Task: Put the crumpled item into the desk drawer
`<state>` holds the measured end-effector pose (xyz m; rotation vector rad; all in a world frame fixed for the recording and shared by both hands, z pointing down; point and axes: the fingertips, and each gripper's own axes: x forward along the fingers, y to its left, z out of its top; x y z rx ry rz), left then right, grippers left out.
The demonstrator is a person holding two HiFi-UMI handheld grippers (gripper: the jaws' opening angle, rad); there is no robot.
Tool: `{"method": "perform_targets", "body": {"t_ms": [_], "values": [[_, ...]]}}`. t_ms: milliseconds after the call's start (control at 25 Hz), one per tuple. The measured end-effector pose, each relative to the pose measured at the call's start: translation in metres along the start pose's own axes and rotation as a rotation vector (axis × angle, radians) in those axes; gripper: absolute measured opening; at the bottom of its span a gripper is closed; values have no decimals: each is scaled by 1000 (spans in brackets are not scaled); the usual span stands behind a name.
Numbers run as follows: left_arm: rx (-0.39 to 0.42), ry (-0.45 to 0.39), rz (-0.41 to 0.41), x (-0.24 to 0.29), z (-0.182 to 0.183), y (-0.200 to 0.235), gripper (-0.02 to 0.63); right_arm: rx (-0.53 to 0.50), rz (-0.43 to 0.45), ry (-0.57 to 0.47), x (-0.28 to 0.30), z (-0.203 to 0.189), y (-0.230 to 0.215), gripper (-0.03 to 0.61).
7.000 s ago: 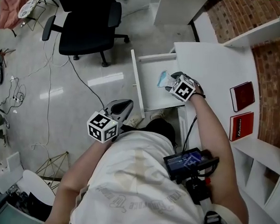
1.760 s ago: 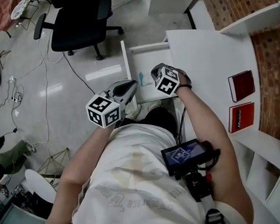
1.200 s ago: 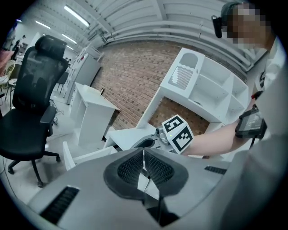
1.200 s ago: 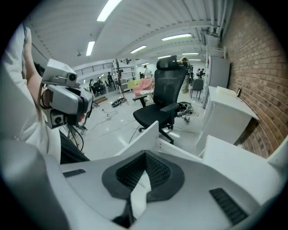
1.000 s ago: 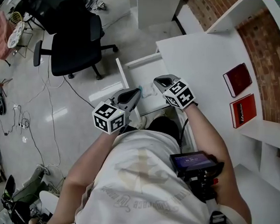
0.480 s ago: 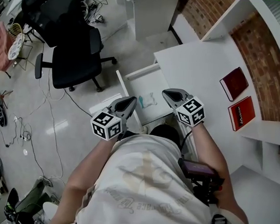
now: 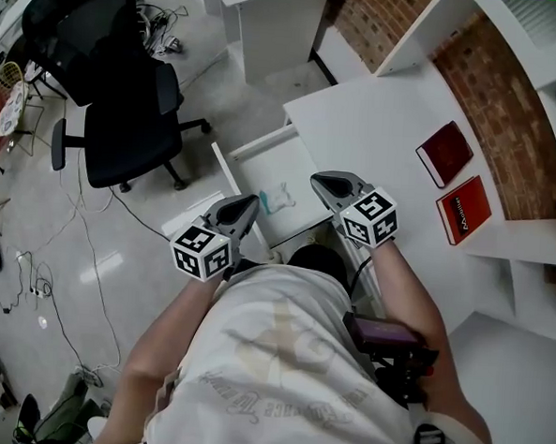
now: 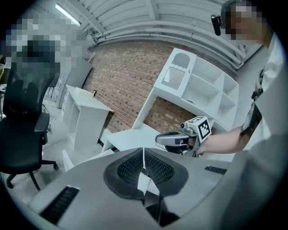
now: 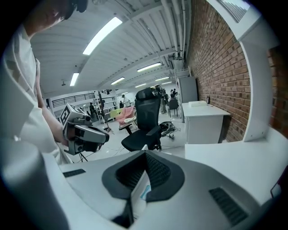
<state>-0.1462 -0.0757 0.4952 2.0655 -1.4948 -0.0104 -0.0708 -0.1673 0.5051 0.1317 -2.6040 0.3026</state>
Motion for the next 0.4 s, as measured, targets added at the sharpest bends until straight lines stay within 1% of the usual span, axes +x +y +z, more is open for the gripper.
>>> {"method": "perform_targets", "body": {"t_ms": [200, 400], "values": [[3, 6, -11, -2, -3, -5, 28, -11, -14, -19, -2, 7, 8, 21], [10, 7, -26, -5, -9, -11, 28, -32, -12, -15, -3, 3, 25, 21]]}}
